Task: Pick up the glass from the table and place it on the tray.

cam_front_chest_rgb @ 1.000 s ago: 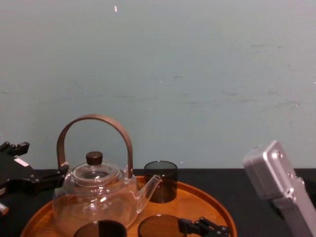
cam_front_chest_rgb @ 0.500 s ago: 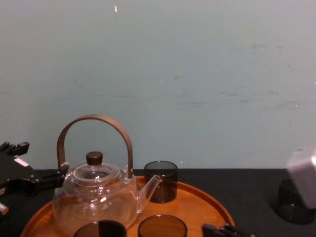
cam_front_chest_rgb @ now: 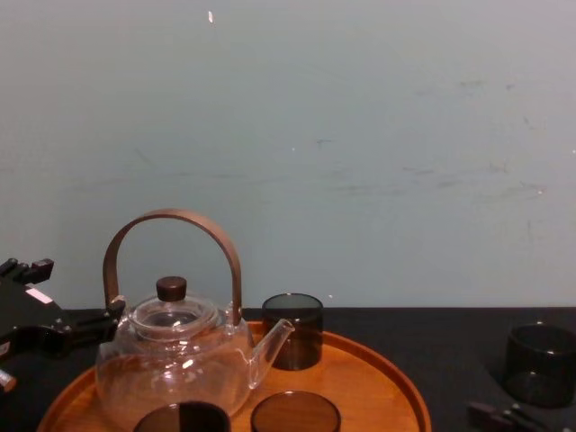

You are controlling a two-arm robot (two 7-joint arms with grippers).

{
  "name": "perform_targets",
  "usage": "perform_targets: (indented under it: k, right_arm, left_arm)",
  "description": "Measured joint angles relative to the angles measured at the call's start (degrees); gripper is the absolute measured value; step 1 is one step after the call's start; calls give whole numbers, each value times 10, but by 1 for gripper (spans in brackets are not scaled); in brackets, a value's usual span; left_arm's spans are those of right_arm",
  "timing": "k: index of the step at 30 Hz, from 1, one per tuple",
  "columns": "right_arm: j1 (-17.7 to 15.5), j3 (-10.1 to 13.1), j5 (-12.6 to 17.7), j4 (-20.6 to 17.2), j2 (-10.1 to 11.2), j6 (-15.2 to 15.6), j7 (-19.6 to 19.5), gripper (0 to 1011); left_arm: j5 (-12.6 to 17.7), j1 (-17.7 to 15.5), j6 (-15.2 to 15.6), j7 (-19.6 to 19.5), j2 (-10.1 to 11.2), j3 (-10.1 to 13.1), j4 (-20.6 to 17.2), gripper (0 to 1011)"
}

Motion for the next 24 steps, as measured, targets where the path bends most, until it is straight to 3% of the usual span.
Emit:
perform_targets:
  k: [16, 24]
  right_arm:
    - [-21, 78, -3, -7, 17, -1, -42, 1002]
    - [-17, 111, -2, 14, 15, 7, -52, 1002]
  left_arm:
    - [0, 0, 0, 0, 0, 0, 0, 1009]
    - [0, 0, 0, 0, 0, 0, 0, 1010]
